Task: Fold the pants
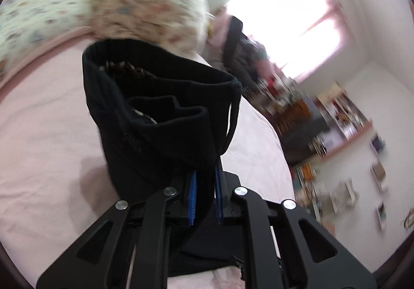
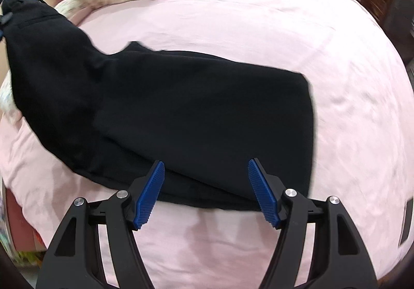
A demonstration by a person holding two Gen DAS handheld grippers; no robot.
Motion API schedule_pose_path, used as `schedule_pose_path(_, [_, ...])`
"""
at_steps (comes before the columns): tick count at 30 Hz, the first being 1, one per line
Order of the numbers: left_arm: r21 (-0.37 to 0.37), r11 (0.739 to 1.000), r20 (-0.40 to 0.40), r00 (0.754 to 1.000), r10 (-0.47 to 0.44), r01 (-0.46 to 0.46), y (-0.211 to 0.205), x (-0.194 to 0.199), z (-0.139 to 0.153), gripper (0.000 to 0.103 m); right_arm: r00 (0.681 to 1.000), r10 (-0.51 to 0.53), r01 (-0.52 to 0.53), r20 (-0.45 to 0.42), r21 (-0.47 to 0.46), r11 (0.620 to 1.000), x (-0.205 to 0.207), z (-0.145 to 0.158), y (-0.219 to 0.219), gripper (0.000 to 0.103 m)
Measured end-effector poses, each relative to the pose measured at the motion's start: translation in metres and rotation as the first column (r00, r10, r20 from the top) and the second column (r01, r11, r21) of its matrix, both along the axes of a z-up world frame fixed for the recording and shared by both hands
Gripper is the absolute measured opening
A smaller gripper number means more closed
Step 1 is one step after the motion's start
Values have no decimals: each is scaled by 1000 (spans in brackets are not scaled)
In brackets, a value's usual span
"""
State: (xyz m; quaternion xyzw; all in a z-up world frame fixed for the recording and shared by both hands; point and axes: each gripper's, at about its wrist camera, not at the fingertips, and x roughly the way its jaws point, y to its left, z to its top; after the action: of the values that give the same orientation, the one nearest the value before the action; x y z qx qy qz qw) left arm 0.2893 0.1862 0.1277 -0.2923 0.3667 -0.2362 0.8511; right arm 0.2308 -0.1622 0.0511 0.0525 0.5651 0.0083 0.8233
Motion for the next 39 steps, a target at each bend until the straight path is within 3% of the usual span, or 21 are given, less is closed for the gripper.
schedule_pose_path(2, [6,997,6,996,-83,83,-30,-2,5,2,999,-50,49,-7,-7,999,-6,-2,-18,69])
schedule_pose_path(4, [52,983,4,984,-178,178,-71,-3,6,1,996,-88,88,-15,-3,996,-10,-3,-32,69])
schedule_pose_path(8, [77,949,-53,952,-302,306,-138,-2,-16,1,989,-143,143,-26,-7,990,-22,-8,-58,69])
schedule_pose_path(12, [91,891,-156,890,-428,444,-206,-4,-52,1,984,-174,173,-38,-18,985,-38,-13,-77,69])
schedule_pose_path(14, [77,866,-254,850,-462,494,-235,-4,-82,0,980,-193,193,-46,-16,981,-44,-15,-85,69])
schedule_pose_path(16, [93,859,-315,833,-455,504,-248,-10,-101,0,973,-226,227,-52,13,974,-46,-15,-94,69])
schedule_pose_path(18, [70,886,-320,852,-415,458,-245,-15,-101,0,968,-250,252,-34,98,963,-38,-7,-103,69])
schedule_pose_path(19, [37,914,-294,879,-376,403,-235,-17,-92,0,967,-255,256,-25,142,956,-33,-4,-107,70])
schedule_pose_path(21, [32,950,-268,919,-290,310,-217,-18,-74,12,964,-266,259,-14,287,922,-14,-1,-116,70])
schedule_pose_path(22, [68,967,-262,939,-220,246,-206,-18,-67,45,962,-270,263,-28,342,902,-3,-3,-118,71])
schedule_pose_path(23, [115,970,-265,948,-178,214,-203,-16,-64,73,961,-272,269,-48,375,887,12,-8,-116,71])
schedule_pose_path(25, [218,959,-271,955,-120,182,-198,-11,-62,74,964,-242,266,-111,390,881,41,-22,-109,71])
schedule_pose_path(28, [317,922,-325,938,-116,224,-210,-4,-68,75,971,-156,221,-180,442,869,68,-42,-90,70])
schedule_pose_path(31, [373,903,-322,943,-89,213,-212,-2,-67,81,970,-82,171,-230,403,899,78,-59,-66,65])
schedule_pose_path(33, [364,910,-321,944,-75,197,-212,-3,-65,83,977,-36,116,-212,376,920,79,-63,-54,63])
schedule_pose_path(35, [351,920,-328,943,-54,175,-202,-6,-66,85,986,22,37,-164,350,936,80,-61,-44,53])
schedule_pose_path(39, [349,929,-324,946,-6,125,-163,2,-65,87,990,114,-77,-86,353,932,79,-53,-34,40])
